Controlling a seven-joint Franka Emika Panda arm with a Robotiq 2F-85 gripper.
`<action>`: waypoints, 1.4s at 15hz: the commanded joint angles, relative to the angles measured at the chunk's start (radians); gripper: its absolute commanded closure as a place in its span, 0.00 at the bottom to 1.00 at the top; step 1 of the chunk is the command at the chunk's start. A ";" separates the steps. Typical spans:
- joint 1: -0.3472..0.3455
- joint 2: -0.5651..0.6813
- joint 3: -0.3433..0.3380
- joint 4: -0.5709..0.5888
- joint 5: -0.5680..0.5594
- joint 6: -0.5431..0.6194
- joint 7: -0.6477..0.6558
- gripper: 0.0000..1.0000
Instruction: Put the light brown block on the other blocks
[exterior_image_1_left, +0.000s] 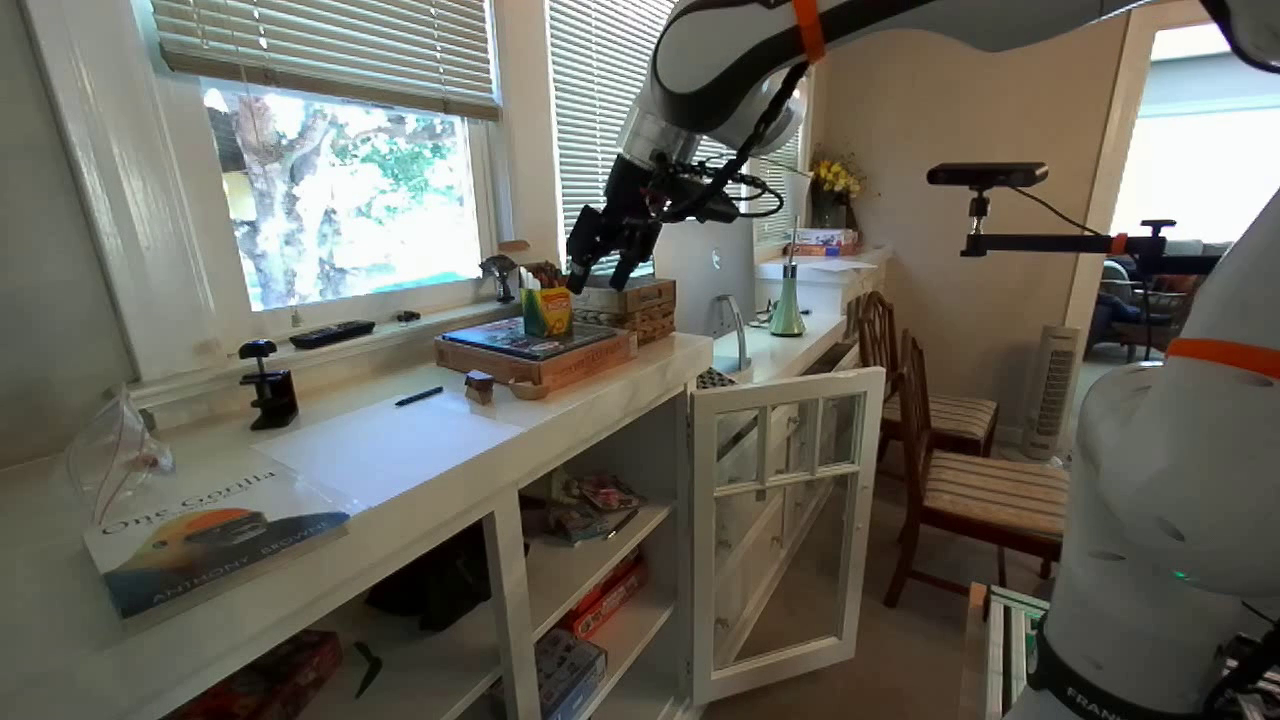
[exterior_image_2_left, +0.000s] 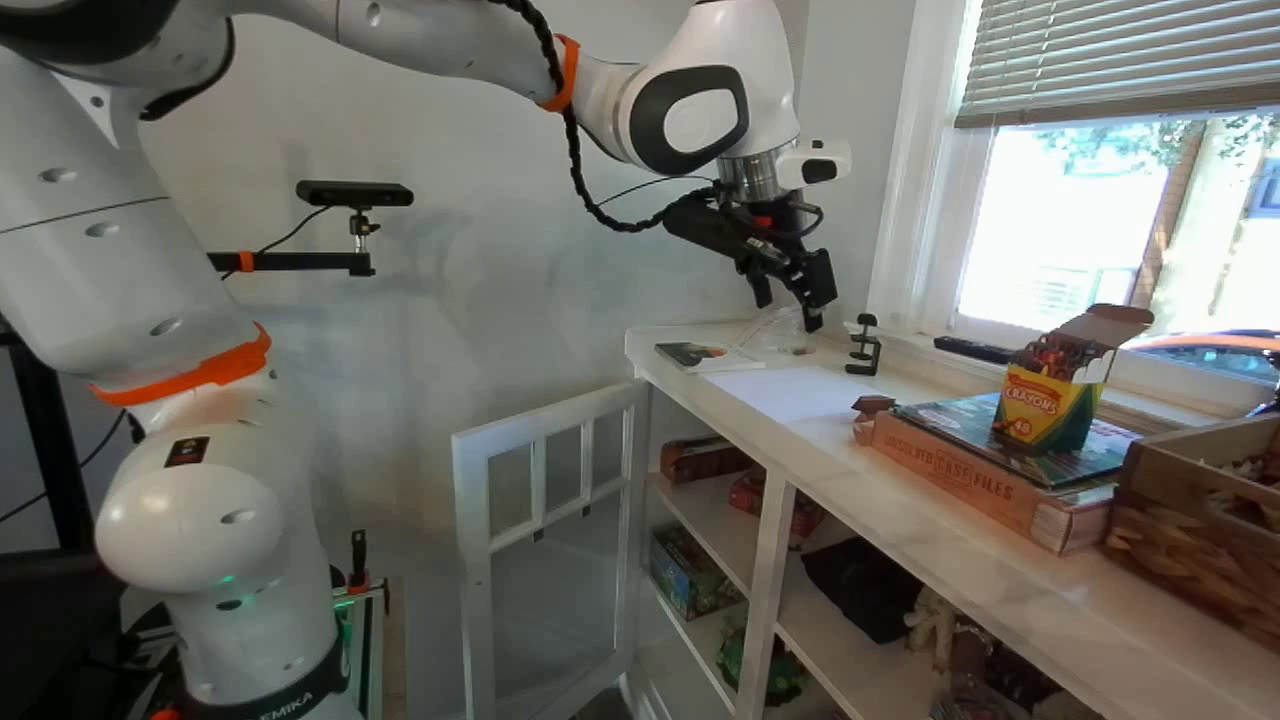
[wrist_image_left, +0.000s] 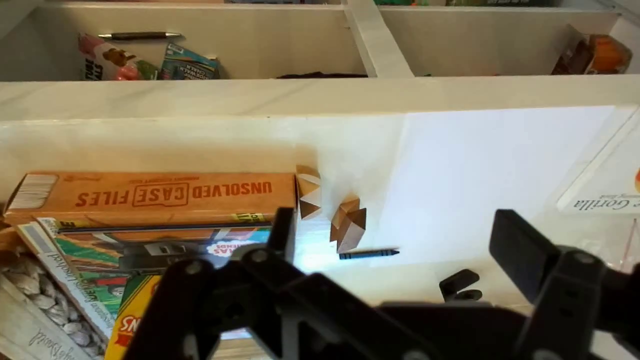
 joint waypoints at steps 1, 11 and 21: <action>-0.008 0.091 0.014 0.086 -0.066 -0.033 0.017 0.00; -0.006 0.212 0.034 0.178 -0.129 -0.112 0.068 0.00; 0.001 0.243 0.053 0.159 -0.110 -0.091 0.104 0.00</action>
